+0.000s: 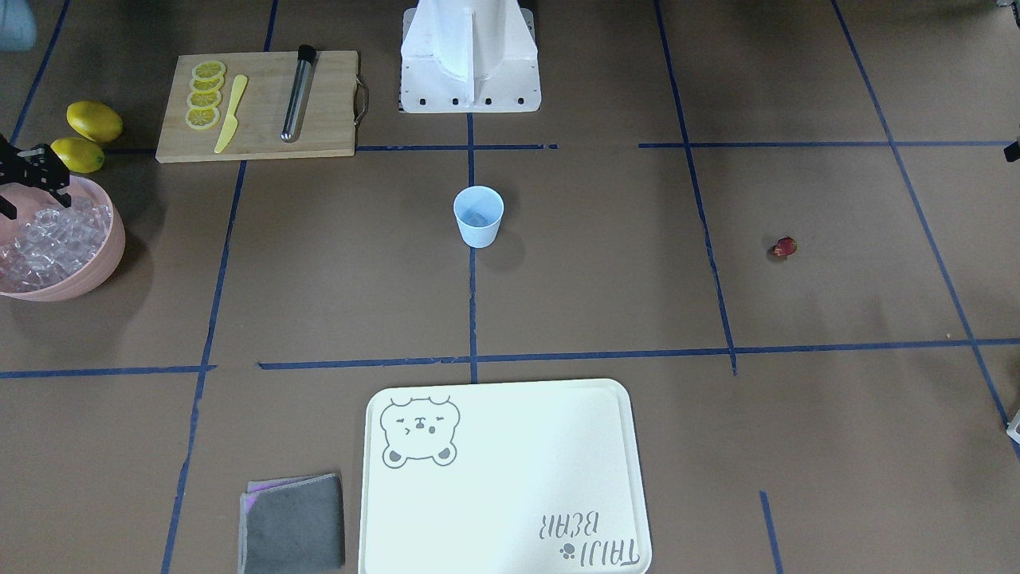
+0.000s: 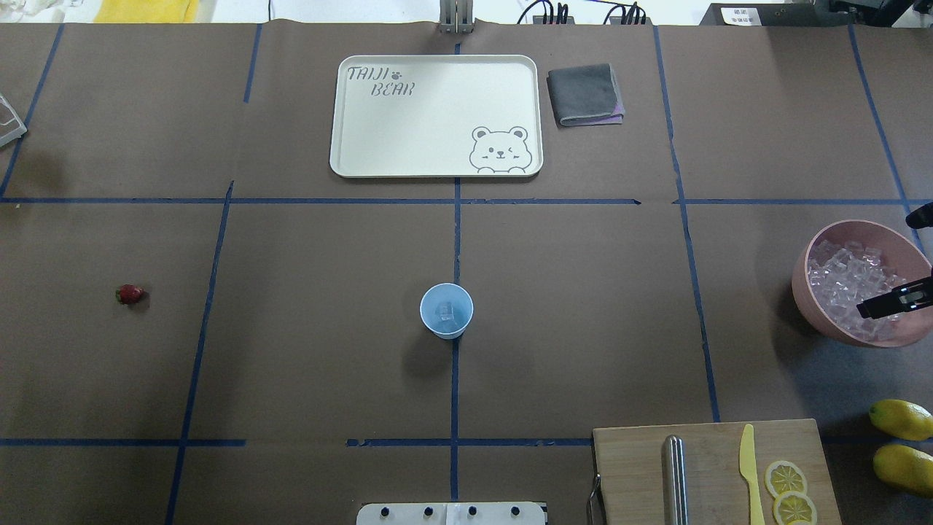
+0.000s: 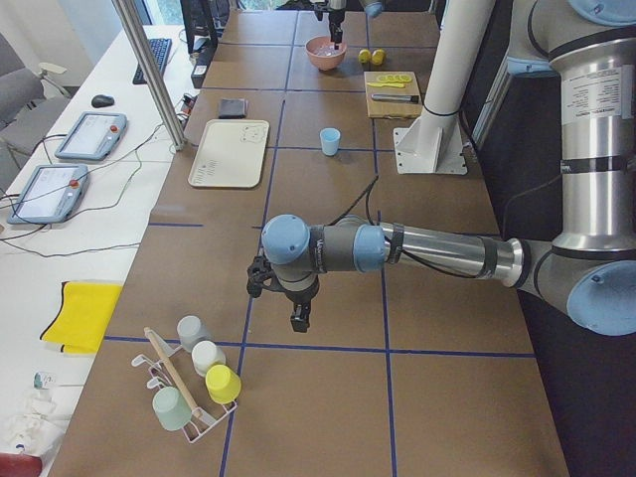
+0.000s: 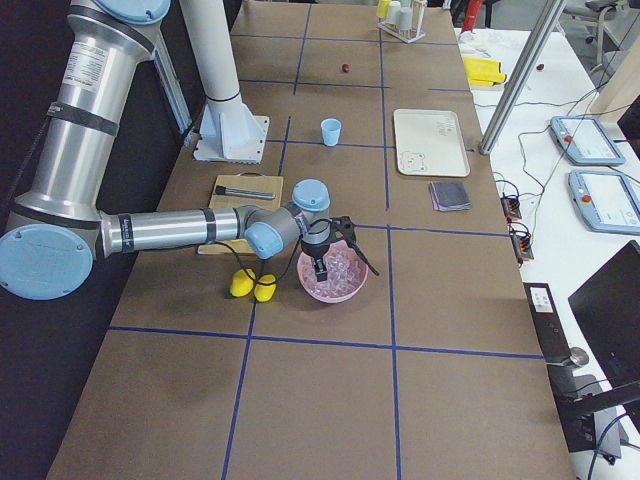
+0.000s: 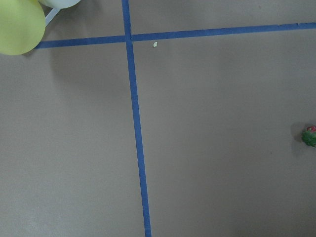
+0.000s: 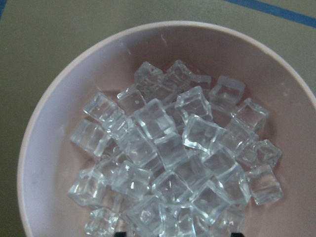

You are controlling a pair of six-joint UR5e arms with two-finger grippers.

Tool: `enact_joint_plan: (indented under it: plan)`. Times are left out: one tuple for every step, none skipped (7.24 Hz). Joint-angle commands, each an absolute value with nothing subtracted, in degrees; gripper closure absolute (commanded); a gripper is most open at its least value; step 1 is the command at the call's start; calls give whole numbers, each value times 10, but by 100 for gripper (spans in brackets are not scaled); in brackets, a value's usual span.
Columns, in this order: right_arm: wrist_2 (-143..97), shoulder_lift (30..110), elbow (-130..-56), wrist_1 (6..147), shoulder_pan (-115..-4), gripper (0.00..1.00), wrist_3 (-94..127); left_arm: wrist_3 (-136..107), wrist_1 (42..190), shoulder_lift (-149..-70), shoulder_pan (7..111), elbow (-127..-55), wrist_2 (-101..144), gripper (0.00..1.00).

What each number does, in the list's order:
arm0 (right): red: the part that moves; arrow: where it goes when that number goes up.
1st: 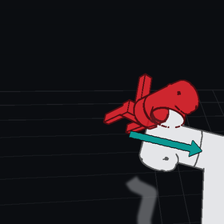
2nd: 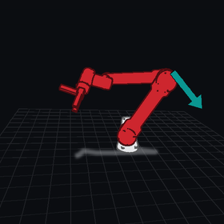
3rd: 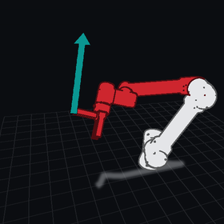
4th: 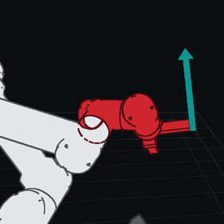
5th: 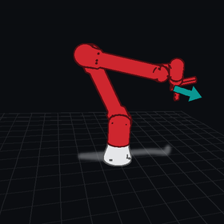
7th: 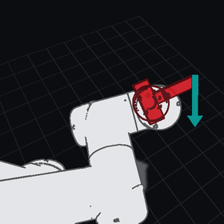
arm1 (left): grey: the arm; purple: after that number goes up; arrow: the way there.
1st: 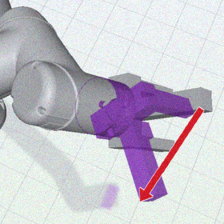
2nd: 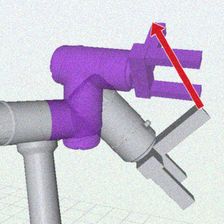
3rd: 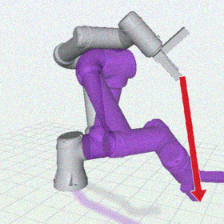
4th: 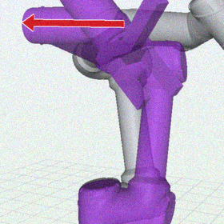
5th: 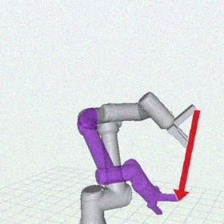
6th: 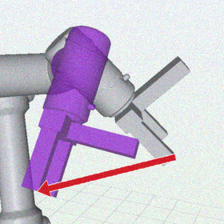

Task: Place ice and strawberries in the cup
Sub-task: 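Lower the right gripper into the bowl and grasp a third batch of ice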

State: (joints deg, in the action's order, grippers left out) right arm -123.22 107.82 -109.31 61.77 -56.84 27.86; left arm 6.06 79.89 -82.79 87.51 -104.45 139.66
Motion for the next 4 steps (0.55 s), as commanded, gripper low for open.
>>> enact_joint_plan:
  plan:
    - [-1232,1078,-1091,619,-567,68,279,61,799,-828,875,-1044,1397,0]
    - [-1232,1078,-1090,619,-567,80,279,61,799,-828,875,-1045,1397,0]
    - [-1232,1077,-1089,619,-567,87,279,61,799,-828,875,-1045,1396,0]
    - [-1233,1075,-1090,619,-567,94,278,61,799,-828,875,-1045,1397,0]
